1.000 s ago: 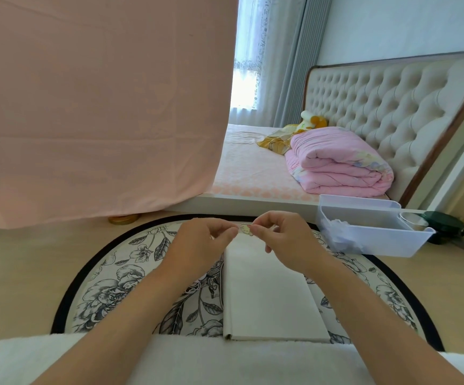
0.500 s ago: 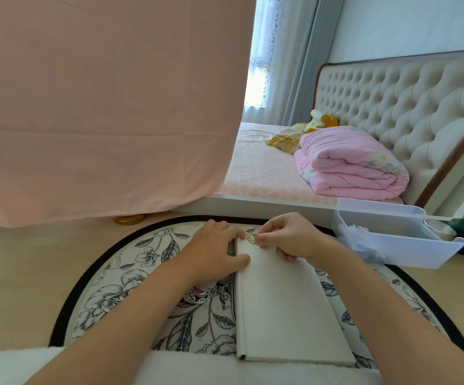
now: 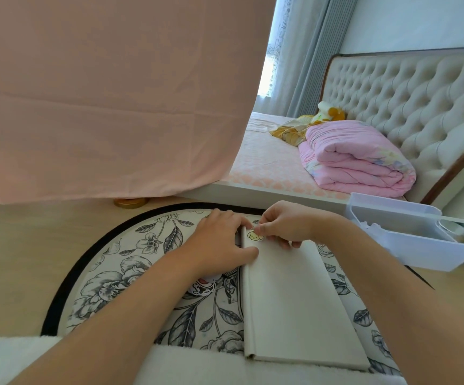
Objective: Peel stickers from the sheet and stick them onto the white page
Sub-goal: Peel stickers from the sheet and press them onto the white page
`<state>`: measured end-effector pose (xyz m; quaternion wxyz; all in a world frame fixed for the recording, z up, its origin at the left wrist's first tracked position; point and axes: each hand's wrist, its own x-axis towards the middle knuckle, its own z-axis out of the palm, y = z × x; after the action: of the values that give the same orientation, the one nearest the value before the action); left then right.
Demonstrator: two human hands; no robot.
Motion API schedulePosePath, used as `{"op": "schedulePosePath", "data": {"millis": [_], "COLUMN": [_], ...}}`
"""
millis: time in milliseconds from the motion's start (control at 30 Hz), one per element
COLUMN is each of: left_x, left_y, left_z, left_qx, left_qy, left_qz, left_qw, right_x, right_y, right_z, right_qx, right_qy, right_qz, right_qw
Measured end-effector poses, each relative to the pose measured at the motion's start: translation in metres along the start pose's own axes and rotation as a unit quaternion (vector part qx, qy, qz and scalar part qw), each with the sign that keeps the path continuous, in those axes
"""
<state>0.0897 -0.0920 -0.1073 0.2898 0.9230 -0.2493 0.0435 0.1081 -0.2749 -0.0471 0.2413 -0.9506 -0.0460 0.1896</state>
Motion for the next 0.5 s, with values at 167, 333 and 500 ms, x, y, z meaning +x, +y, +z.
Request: {"op": "schedulePosePath", "data": {"millis": [167,333,500], "left_x": [-0.001,-0.005,-0.01], "left_y": [0.0,0.0,0.001], "left_z": [-0.001,-0.002,-0.004], "left_qx": [-0.004,-0.018,-0.013], "left_qy": [0.001,0.015,0.044], "left_qz": [0.0,0.013,0.076], "left_qw": [1.0,1.0,0.996], "right_x": [0.001,0.0,-0.005], "right_y": [-0.003,-0.007,-0.01], "right_z": [0.001,0.005,0.013], "right_qx": [-0.012,-0.043,-0.084], "right_qy": [0.017,0.041,0.098], "right_qz": [0.013,0.024,0.036], "right_qw": [1.0,0.998,0.991]}}
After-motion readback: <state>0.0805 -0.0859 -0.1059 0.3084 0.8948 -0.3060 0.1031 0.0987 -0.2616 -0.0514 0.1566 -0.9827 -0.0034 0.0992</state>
